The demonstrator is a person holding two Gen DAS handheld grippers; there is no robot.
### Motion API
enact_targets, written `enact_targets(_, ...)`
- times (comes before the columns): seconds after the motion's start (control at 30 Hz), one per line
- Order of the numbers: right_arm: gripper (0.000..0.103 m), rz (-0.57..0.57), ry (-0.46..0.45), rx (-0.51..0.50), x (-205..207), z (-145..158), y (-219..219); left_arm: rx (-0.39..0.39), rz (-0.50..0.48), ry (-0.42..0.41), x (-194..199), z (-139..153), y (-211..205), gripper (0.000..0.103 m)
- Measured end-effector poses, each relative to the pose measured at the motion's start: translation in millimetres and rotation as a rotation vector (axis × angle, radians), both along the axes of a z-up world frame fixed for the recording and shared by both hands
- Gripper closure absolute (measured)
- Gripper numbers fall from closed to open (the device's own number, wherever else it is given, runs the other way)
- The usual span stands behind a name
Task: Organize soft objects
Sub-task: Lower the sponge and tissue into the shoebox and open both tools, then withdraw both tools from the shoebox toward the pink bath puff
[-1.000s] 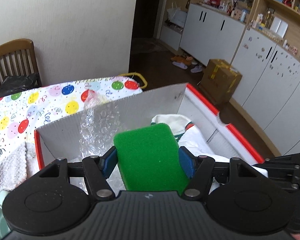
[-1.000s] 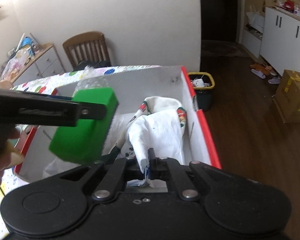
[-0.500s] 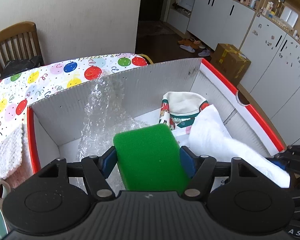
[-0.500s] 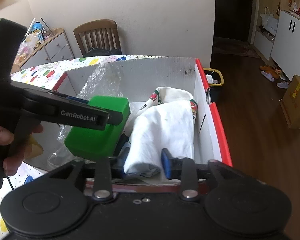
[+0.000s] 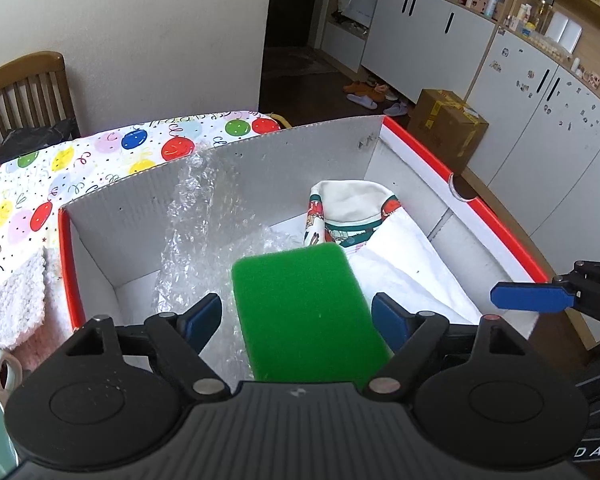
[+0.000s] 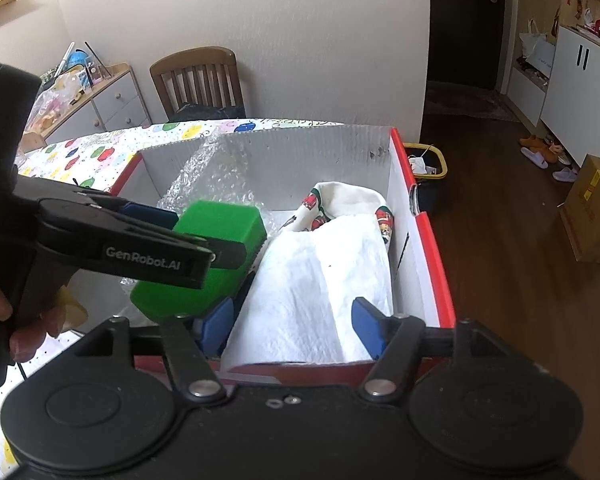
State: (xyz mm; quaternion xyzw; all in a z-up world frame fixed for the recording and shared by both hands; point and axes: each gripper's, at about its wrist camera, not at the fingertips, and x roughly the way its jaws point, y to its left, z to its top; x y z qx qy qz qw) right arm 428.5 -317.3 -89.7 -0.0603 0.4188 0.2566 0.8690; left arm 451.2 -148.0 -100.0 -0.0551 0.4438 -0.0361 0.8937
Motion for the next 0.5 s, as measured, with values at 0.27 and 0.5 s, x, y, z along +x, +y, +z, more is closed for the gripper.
enact_targets(0.27, 0.026, -0.006, -0.022, 0.019, -8.2, 12.3, -4.1, -0.015, -0.02, -0.04, -18.0, 15.7, 3.0, 0.014)
enact_targets(0.5, 0.016, 0.007, -0.046, 0.035, -19.9, 28.4, -4.8, -0.028, -0.008, -0.087, -40.0, 33.5, 12.4, 0.013)
